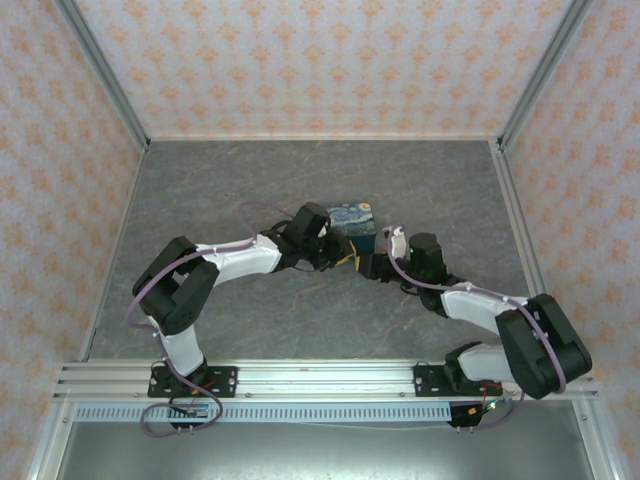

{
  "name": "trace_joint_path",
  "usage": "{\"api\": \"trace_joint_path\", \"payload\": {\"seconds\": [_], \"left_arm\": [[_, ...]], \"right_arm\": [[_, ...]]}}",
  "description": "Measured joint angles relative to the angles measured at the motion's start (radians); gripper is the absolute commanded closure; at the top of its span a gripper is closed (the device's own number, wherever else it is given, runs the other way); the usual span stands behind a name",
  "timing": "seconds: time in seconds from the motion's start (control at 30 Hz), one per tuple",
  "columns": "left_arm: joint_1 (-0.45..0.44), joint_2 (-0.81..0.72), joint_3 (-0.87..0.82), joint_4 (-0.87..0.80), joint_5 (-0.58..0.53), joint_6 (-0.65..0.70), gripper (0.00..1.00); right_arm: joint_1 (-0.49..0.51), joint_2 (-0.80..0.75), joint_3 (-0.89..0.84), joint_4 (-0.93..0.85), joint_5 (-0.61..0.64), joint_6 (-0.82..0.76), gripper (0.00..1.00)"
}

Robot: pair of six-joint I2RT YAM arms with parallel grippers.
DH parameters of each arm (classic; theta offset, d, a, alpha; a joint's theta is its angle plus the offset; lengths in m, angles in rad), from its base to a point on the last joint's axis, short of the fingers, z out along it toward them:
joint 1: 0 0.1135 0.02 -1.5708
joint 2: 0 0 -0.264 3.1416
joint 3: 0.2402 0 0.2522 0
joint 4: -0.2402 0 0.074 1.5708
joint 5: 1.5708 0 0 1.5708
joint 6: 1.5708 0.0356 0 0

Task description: Unlock a padlock with a key

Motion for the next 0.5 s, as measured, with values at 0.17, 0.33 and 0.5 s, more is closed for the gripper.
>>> {"api": "trace_joint_path", "payload": {"seconds": [0.17,0.33,0.5], "left_arm": [[0.0,-0.002,0.0,0.0,0.002,0.0,0.94],[0.0,-0.002,0.0,0.0,0.002,0.0,0.94],[0.0,-0.002,0.0,0.0,0.002,0.0,0.94]], "right_arm": [[0.0,0.069,0.0,0.041,-0.011,0.023,0.7],[0.001,0.092,0.0,0.078,-0.021,0.04,0.84],[0.001,0.092,0.0,0.096,-0.025,0.047,0.97]]}}
